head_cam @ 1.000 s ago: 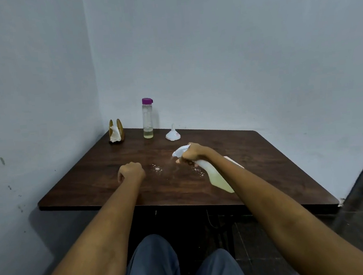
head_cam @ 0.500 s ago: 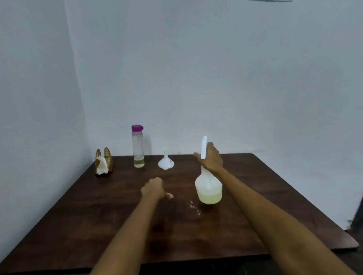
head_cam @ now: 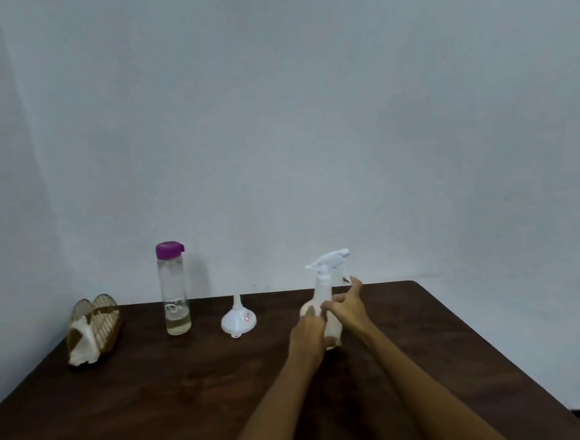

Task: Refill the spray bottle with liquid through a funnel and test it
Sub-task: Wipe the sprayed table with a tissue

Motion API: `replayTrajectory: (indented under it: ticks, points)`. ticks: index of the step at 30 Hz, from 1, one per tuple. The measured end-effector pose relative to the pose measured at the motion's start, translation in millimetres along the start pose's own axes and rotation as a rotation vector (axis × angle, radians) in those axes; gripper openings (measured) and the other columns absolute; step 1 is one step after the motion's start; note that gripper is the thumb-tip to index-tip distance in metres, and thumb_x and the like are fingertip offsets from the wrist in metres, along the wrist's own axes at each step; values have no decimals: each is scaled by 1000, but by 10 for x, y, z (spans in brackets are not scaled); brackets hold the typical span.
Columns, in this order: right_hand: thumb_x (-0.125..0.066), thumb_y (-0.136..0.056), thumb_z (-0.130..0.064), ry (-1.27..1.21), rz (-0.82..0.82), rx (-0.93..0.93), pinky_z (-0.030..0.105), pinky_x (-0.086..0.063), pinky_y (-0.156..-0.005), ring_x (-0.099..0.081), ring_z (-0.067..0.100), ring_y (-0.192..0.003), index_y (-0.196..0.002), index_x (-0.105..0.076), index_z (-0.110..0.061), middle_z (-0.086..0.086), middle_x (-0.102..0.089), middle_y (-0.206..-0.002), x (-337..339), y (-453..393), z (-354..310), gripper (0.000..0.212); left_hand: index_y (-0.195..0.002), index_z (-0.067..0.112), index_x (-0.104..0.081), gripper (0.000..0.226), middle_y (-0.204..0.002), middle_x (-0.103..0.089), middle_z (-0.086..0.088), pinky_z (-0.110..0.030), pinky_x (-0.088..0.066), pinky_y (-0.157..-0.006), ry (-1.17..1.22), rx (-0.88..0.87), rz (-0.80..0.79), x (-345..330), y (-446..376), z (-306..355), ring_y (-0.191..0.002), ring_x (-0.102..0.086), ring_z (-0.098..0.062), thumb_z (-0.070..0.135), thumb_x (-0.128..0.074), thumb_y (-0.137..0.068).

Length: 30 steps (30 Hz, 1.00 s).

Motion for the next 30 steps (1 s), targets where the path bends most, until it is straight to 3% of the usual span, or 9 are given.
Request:
replayTrajectory:
  ticks: [4,8,12,17,22,26,30]
  points:
    - [-63,-76,3,140,-161,55,34,-40,-106,-46,26,-128,-144,-24,-8,11,-45,-143,-15,-263,231,79,-144,4,-27,79,-144,-39,-13,-34,-44,-100,30,14,47,-62,-408,-119,-126,-48,-26,26,-70,-82]
    - [-73,-53,-30,206,-82,112,40,-47,-98,-51,30,-118,-127,-50,-14,10,-55,-125,44,-525,283,78,-135,7,-40,69,-132,-54,-12,-37,-46,-97,114,-12,-21,-28,-786,-190,-119,-53,-28,18,-74,-76]
    - [-83,-60,-22,103,-41,87,39,-52,-90,-55,26,-110,-124,-44,-12,10,-54,-123,-30,-639,377,75,-135,9,-37,57,-129,-53,-16,-37,-45,-93,143,29,-51,-63,-1030,-339,-116,-52,-32,18,-63,-85]
    - [-79,-67,-40,276,187,89,34,-45,-75,-53,28,-106,-122,-38,-18,10,-46,-117,-214,-648,376,72,-139,6,-31,56,-132,-49,-17,-35,-41,-94,15,24,-162,-32,-1287,-376,-120,-48,-31,7,-55,-88]
    - [-73,-75,-37,309,336,7,36,-47,-78,-48,27,-112,-126,-36,-19,10,-41,-121,-352,-612,363,65,-142,5,-27,60,-135,-46,-17,-34,-41,-94,-50,26,-221,2,-1406,-382,-122,-46,-31,6,-54,-88]
    - [-72,-76,-37,350,352,-17,34,-48,-78,-49,25,-111,-127,-35,-19,9,-42,-120,-376,-599,349,65,-144,10,-22,65,-132,-48,-17,-35,-42,-94,-20,35,-228,-76,-1453,-490,-118,-50,-31,6,-53,-87]
    - [-74,-75,-36,384,308,-82,36,-49,-84,-51,25,-112,-127,-34,-20,10,-44,-122,-356,-535,235,68,-149,21,-9,75,-143,-41,-12,-40,-41,-101,-33,47,-277,-108,-1405,-499,-124,-48,-29,23,-55,-89]
Point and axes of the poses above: each hand's wrist, its own y-axis away from the middle knuckle, its own x-axis out of the back of the hand, z = x × y, the point moved 6 cm from there along -y, towards the middle knuckle
